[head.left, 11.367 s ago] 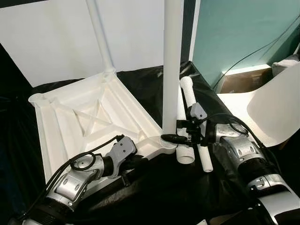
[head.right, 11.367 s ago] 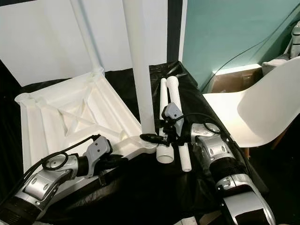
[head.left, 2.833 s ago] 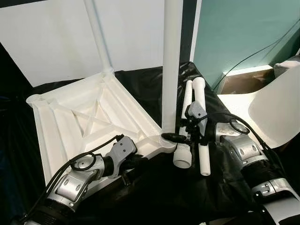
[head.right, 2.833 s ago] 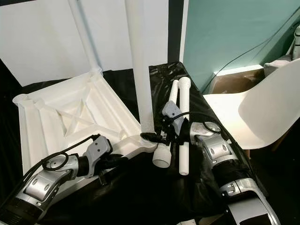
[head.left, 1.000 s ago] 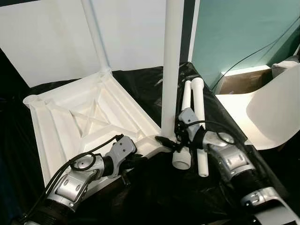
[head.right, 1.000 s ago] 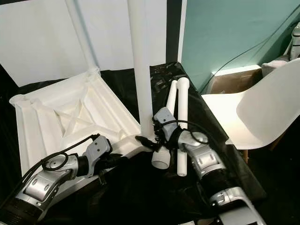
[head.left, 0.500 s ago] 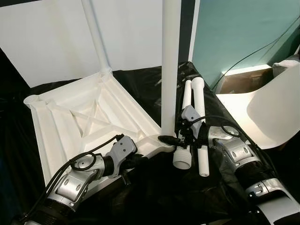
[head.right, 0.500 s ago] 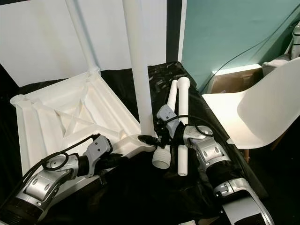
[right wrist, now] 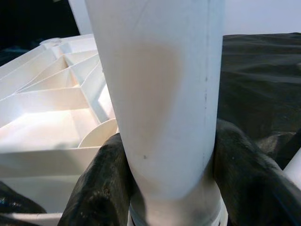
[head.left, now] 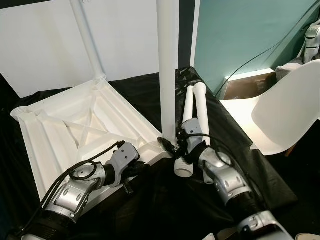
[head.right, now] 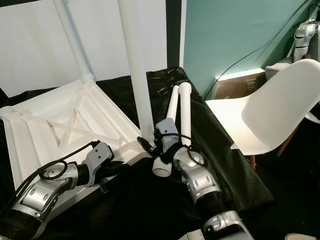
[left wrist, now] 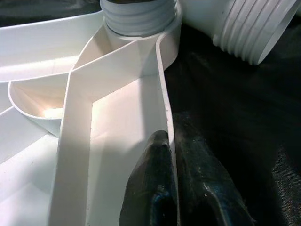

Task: Building children table

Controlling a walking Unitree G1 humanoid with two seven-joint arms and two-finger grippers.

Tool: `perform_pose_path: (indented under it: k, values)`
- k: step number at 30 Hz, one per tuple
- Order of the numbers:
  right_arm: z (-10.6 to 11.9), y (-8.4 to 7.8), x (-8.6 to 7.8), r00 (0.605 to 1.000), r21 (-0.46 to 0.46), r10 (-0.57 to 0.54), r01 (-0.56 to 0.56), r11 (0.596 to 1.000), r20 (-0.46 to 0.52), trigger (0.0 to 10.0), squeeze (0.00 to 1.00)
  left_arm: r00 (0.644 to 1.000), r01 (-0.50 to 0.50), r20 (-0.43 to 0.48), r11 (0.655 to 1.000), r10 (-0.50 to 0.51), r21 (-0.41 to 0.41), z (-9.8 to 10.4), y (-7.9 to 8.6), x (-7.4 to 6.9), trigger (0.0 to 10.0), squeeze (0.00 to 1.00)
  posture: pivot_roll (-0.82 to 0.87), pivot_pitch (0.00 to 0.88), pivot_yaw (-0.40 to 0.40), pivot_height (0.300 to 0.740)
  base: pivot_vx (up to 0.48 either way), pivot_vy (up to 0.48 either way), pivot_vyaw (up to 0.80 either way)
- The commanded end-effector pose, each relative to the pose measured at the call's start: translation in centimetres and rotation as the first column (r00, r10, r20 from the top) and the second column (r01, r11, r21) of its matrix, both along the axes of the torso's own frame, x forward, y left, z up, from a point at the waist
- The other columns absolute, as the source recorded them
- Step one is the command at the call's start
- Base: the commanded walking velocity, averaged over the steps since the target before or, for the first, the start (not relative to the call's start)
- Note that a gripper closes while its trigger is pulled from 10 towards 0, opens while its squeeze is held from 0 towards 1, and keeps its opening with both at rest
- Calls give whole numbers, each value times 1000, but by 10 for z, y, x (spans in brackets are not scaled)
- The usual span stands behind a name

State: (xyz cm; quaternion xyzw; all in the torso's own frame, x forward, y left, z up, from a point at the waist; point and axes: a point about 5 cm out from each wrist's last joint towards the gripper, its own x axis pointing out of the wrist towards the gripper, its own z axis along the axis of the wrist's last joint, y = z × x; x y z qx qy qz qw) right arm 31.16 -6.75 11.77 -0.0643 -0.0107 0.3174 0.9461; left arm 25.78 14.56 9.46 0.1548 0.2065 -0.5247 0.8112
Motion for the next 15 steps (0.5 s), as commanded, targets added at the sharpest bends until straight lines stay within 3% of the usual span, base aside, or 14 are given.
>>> perform_pose_path:
  k: [1, 6, 7, 10, 11, 12, 13, 15]
  values:
    - [14, -21, 12, 983, 13, -171, 170, 985, 68, 0, 0, 968, 134, -218, 991, -128, 12, -36, -12, -32, 10000, 0, 32, 0, 37, 740, 0, 0, 0]
    - [24, -8, 12, 974, 69, -199, 193, 979, 105, 0, 0, 967, 137, -217, 991, -132, 10, -36, -15, -31, 10000, 0, 27, 0, 33, 740, 0, 0, 0]
    - [25, -2, 10, 974, 67, -195, 189, 980, 118, 1294, 0, 967, 137, -216, 991, -133, 6, -36, -16, -31, 10000, 0, 27, 0, 33, 740, 0, 0, 0]
    - [25, -2, 10, 974, 67, -195, 189, 980, 118, 1294, 0, 967, 137, -216, 991, -133, 6, -36, -16, -31, 10000, 0, 27, 0, 33, 740, 0, 0, 0]
    - [26, 2, 9, 973, 64, -191, 185, 981, 127, 6745, 24, 968, 138, -214, 990, -134, 4, -35, -17, -30, 10000, 0, 26, 0, 33, 740, 0, 0, 0]
    - [26, 2, 9, 973, 64, -191, 185, 981, 127, 6745, 24, 968, 138, -214, 990, -134, 4, -35, -17, -30, 10000, 0, 26, 0, 33, 740, 0, 0, 0]
    - [22, 1, 8, 977, 49, -182, 178, 983, 108, 10000, 1000, 967, 139, -215, 990, -135, 3, -36, -17, -31, 10000, 0, 21, 0, 30, 740, 0, 0, 0]
    - [18, -3, 9, 982, 36, -172, 169, 985, 84, 10000, 1000, 967, 139, -216, 990, -135, 2, -36, -17, -31, 10000, 0, 22, 0, 29, 740, 0, 0, 0]
